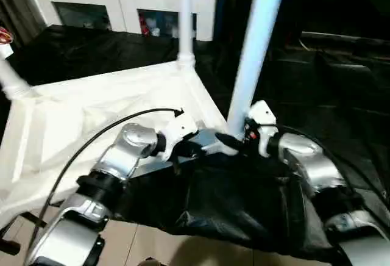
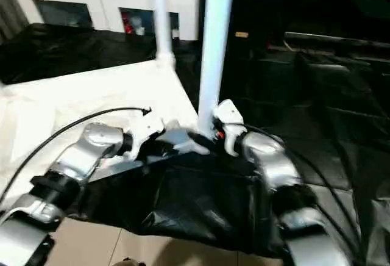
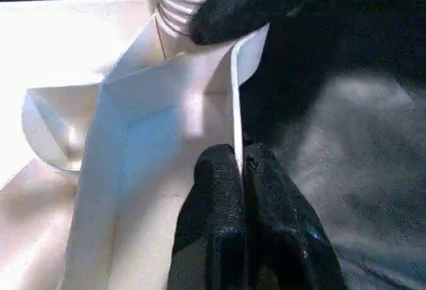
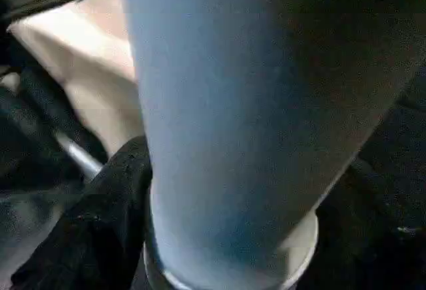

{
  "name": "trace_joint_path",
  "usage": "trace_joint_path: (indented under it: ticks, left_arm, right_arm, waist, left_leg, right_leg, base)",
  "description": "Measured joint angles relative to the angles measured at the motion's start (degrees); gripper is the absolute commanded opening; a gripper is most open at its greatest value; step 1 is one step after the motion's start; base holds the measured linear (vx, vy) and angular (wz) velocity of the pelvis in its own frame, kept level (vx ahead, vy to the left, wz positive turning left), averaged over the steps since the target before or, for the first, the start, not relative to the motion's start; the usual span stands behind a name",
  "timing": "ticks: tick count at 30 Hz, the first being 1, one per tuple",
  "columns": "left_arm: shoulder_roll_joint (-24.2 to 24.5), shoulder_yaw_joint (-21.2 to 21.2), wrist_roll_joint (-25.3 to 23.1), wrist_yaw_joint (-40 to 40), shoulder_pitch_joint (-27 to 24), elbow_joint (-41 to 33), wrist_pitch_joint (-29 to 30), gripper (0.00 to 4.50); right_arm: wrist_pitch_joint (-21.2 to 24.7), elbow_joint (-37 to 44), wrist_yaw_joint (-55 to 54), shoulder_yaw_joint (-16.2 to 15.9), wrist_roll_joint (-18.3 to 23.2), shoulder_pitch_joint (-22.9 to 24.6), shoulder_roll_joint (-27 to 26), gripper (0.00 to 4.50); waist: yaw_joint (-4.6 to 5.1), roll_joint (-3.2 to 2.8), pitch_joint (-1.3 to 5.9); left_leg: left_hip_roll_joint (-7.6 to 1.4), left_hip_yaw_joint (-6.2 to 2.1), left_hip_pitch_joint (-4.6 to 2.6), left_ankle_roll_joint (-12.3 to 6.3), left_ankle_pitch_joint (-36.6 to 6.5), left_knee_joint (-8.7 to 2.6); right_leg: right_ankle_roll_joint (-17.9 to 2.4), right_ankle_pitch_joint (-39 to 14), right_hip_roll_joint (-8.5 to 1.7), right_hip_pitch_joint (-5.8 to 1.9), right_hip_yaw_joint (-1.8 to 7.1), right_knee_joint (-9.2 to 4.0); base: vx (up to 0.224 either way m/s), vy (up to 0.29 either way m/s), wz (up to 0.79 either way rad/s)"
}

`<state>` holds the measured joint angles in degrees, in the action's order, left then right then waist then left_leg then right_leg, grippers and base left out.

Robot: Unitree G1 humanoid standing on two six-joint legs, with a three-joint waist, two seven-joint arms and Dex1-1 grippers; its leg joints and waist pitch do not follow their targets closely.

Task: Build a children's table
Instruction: Insert table leg to table base

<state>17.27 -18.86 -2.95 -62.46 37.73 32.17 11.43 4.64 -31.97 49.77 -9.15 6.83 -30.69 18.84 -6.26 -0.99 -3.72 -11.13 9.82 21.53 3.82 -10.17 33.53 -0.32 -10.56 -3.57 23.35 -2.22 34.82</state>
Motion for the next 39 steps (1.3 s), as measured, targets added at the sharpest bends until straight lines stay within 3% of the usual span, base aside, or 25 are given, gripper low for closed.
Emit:
trace_joint_path:
  ticks: [6,11,12,18,30,35,39]
  left_arm:
    - [1.57,-0.38,1.03,-4.89,-0.92,0.00,-3.20,0.00]
    - [1.98,-0.62,1.03,-6.10,-1.01,0.01,-4.13,0.00]
    - [2.09,-0.65,1.03,-6.48,-1.02,0.01,-4.26,0.00]
    - [2.74,-0.64,1.14,-8.41,-1.04,0.01,-4.42,0.00]
    - [2.69,-0.14,1.59,-10.49,-1.21,0.34,-3.86,0.00]
    - [-0.94,1.09,0.56,-2.84,-0.25,4.25,-3.13,0.00]
    - [-5.83,1.95,-2.26,8.56,2.42,8.91,-3.02,0.00]
  right_arm:
    - [2.44,6.60,6.11,-2.16,0.31,3.29,3.63,3.56]
    - [2.98,7.57,7.04,-2.56,0.27,3.82,4.26,3.56]
    - [3.59,8.06,7.18,-2.56,0.28,4.09,4.28,3.28]
    - [5.23,9.63,8.34,-2.62,0.36,4.52,4.46,2.83]
    - [8.44,12.72,9.36,-1.59,2.08,6.80,3.85,2.72]
    - [11.48,9.94,0.17,2.47,2.06,6.46,-0.95,2.72]
    - [9.54,1.59,-16.34,5.06,-0.89,1.32,-7.17,2.72]
  waist:
    - [-0.42,-0.10,-0.05]
    - [-0.37,-0.10,-0.05]
    - [-0.37,-0.10,-0.05]
    - [-0.39,-0.10,-0.05]
    - [-0.63,-0.15,-0.02]
    - [-0.18,-0.28,0.07]
    - [1.19,-0.44,0.17]
  left_leg:
    - [0.00,0.03,0.03,-0.01,0.00,0.07]
    - [0.01,0.03,0.02,-0.01,0.01,0.11]
    - [0.01,0.03,0.02,-0.01,0.01,0.11]
    - [0.01,0.03,0.02,-0.01,0.01,0.14]
    - [0.01,0.02,-0.01,-0.02,0.01,0.33]
    - [0.13,0.07,-0.27,-0.07,0.05,0.38]
    - [0.29,0.12,-0.46,0.01,0.10,0.36]
  right_leg:
    - [0.00,0.00,-0.06,0.00,-0.01,0.04]
    - [0.00,0.00,-0.07,0.00,-0.01,0.10]
    - [0.01,0.00,-0.07,0.00,-0.01,0.11]
    - [0.00,0.00,-0.07,0.00,-0.01,0.13]
    - [0.00,0.00,-0.16,-0.12,-0.06,0.21]
    - [0.01,0.01,-0.35,-0.31,-0.04,0.29]
    - [0.08,0.07,-0.63,-0.42,-0.17,0.32]
  base:
    - [0.000,0.000,0.00]
    - [0.000,0.000,0.00]
    - [0.000,0.000,0.00]
    - [0.000,0.000,0.00]
    - [0.000,0.000,0.00]
    - [0.000,0.000,0.00]
    - [0.000,0.000,0.00]
